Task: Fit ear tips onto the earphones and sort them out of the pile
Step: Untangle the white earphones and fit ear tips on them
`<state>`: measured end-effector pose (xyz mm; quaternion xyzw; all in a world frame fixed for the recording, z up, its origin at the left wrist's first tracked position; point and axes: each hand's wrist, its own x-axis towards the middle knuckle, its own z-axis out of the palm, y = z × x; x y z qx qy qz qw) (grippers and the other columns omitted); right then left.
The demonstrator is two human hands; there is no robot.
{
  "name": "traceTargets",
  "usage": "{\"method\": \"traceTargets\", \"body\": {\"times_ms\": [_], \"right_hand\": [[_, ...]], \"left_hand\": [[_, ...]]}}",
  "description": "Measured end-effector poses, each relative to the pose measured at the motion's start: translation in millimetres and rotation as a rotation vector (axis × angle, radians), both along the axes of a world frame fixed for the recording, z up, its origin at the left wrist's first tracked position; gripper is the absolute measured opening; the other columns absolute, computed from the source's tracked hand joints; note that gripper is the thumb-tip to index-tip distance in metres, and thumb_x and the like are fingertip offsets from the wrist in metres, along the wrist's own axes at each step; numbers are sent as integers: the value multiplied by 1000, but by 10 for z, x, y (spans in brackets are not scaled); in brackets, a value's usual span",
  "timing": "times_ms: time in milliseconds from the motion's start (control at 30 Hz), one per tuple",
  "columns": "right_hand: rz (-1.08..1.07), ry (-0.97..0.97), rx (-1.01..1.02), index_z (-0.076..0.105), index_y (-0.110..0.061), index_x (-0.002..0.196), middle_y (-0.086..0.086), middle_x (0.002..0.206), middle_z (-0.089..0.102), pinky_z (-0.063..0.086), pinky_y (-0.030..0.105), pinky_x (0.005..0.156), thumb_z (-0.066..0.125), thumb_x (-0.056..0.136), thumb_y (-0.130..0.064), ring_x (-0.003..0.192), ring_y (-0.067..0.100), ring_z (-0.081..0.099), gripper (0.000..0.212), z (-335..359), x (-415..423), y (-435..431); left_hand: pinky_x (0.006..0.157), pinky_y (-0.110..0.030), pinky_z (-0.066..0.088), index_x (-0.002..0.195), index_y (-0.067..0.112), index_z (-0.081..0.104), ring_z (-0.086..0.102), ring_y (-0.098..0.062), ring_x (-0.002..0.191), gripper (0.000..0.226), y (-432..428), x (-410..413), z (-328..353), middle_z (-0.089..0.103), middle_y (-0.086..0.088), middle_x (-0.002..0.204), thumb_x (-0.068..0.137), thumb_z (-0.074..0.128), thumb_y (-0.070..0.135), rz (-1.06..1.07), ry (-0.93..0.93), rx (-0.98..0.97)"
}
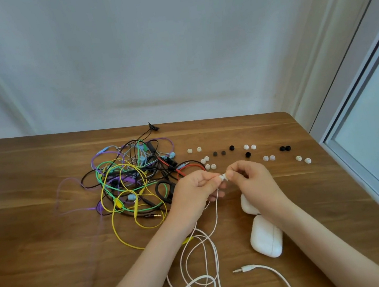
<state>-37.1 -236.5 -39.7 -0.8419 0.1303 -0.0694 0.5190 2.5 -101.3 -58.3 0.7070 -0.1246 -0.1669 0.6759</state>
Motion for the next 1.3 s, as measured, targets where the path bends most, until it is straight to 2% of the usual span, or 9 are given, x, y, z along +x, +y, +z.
{"method": "traceTargets", "body": {"times_ms": [167, 367, 533, 600, 700, 900, 1000, 1133, 1300], "right_hand": [[-16, -39, -56, 60, -20, 82, -8, 77, 60, 38, 18, 65, 53, 95, -11, 75, 5, 54, 17, -38, -9, 42], [-34, -44, -71, 58, -23, 82, -4, 81, 61, 39, 17, 62, 54, 95, -12, 74, 7, 55, 18, -53, -9, 67], [-55, -68, -13, 59, -20, 83, -7, 75, 61, 39, 5, 54, 53, 95, -11, 64, -7, 56, 16, -63, -21, 86], [-47, -68, 10, 58, -18, 87, -4, 78, 62, 40, 9, 57, 52, 96, -12, 68, -1, 58, 12, -59, -15, 89], [-11, -117, 56, 57, -16, 88, 4, 85, 65, 49, 22, 70, 53, 95, -10, 82, 17, 63, 10, -58, -20, 87], [10, -173, 151, 60, -17, 86, 2, 84, 67, 54, 39, 83, 52, 95, -10, 86, 21, 65, 14, -64, -49, 67], [28, -166, 247, 60, -14, 90, 2, 79, 71, 54, 37, 83, 51, 96, -10, 82, 18, 68, 11, -68, -47, 55], [66, -142, 327, 61, -12, 93, -3, 77, 69, 51, 26, 73, 53, 95, -9, 74, 10, 66, 8, -44, -39, 27], [118, -110, 272, 61, -16, 94, 11, 93, 65, 50, 31, 74, 61, 91, -13, 82, 18, 61, 4, -22, -16, -18]], "left_hand": [[67, -23, 54, 85, 19, 69, 69, -10, 69, 17, -12, -16, -21, 72, 5, 73, 93, 58, 8, 34, -27, 20], [65, -20, 53, 84, 18, 69, 70, -9, 72, 17, -19, -33, -28, 73, 4, 73, 93, 58, 8, 53, -35, 1], [66, -19, 53, 85, 19, 70, 70, -9, 74, 19, -11, -34, -3, 74, 2, 76, 92, 59, 6, 55, -27, -54], [65, -17, 52, 87, 17, 70, 70, -9, 75, 17, -10, -36, 11, 74, 1, 77, 92, 59, 6, 47, -17, -74], [64, -16, 51, 90, 15, 71, 69, -9, 74, 15, -6, -40, 21, 74, 0, 77, 92, 59, 6, 41, -4, -103], [61, -17, 52, 91, 12, 70, 69, -7, 68, 13, -13, -30, 52, 74, 1, 73, 92, 59, 5, 65, 40, -162], [60, -17, 52, 93, 12, 69, 68, -8, 66, 14, -2, -20, 55, 73, 1, 71, 92, 58, 4, 64, 58, -166], [61, -18, 52, 98, 12, 69, 67, -8, 66, 16, 23, -3, 52, 73, 1, 73, 92, 57, 4, 42, 72, -161], [66, -19, 52, 111, 9, 67, 67, -8, 73, 21, 67, 2, 77, 72, 0, 78, 96, 52, 7, -43, 50, -145]]}}
